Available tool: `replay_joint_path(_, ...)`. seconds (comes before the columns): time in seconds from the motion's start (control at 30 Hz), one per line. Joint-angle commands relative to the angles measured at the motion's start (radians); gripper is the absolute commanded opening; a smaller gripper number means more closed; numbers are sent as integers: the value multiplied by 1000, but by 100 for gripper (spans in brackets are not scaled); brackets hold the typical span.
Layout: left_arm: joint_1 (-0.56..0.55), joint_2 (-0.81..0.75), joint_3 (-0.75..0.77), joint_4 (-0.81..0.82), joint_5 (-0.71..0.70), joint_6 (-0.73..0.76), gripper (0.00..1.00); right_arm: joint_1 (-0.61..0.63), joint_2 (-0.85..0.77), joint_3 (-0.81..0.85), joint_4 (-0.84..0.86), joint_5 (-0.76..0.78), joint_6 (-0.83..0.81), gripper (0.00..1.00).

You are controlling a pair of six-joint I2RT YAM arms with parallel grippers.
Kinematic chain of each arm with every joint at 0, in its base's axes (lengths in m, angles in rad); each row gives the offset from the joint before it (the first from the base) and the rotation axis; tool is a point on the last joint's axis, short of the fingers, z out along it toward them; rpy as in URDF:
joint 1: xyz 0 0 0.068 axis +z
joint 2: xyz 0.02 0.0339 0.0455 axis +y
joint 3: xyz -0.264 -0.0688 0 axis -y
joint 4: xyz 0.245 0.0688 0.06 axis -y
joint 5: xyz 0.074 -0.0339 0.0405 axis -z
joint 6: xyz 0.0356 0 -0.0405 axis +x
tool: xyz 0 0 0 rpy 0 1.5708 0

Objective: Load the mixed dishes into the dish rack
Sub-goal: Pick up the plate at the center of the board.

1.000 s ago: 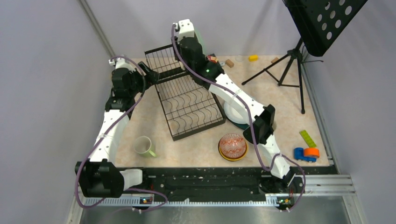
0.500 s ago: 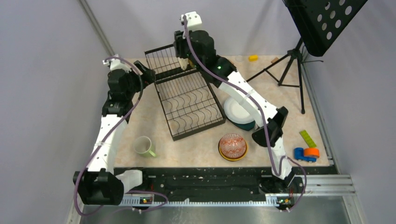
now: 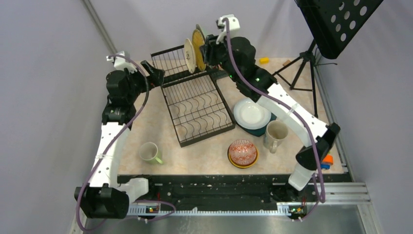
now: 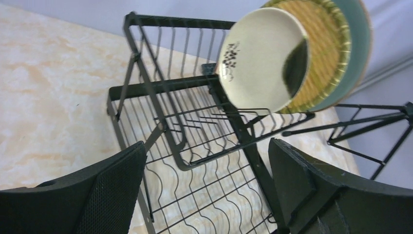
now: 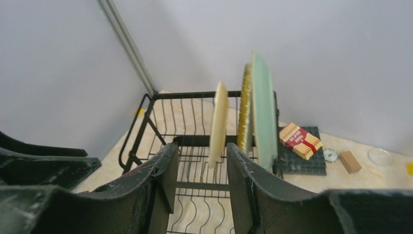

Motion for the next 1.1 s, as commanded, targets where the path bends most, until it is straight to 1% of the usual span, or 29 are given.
replay_joint_path(0.0, 5, -15, 64, 72, 149, 46, 99, -63, -144, -146, 131, 9, 63, 43)
replay_joint_path(0.1, 4, -9, 64, 112, 250, 52, 99, -121, -223, -284, 166, 5, 120, 43)
replay_joint_path(0.2, -11, -1, 51, 198, 456, 129, 99, -204, -292, -406, 166, -34, 205, 43)
replay_joint_path(0.33, -59, 16, 75, 180, 539, 217, 99, -333, -372, -569, 133, -96, 302, 43)
replay_joint_path(0.47, -137, 43, 112, 96, 521, 289, 99, -473, -416, -684, 87, -208, 409, 43)
replay_joint_path(0.53, -186, 54, 127, 59, 494, 335, 99, -509, -433, -723, 73, -244, 431, 43)
replay_joint_path(0.63, -250, 73, 133, 46, 473, 362, 99, -528, -443, -756, 37, -252, 414, 43)
replay_joint_path(0.8, -309, 89, 137, 31, 480, 374, 99, -550, -427, -767, -83, -212, 363, 43)
replay_joint_path(0.93, -350, 94, 121, 9, 465, 391, 99, -593, -418, -797, -148, -186, 343, 43)
replay_joint_path(1.07, -375, 94, 94, 3, 452, 387, 99, -668, -406, -860, -147, -237, 345, 43)
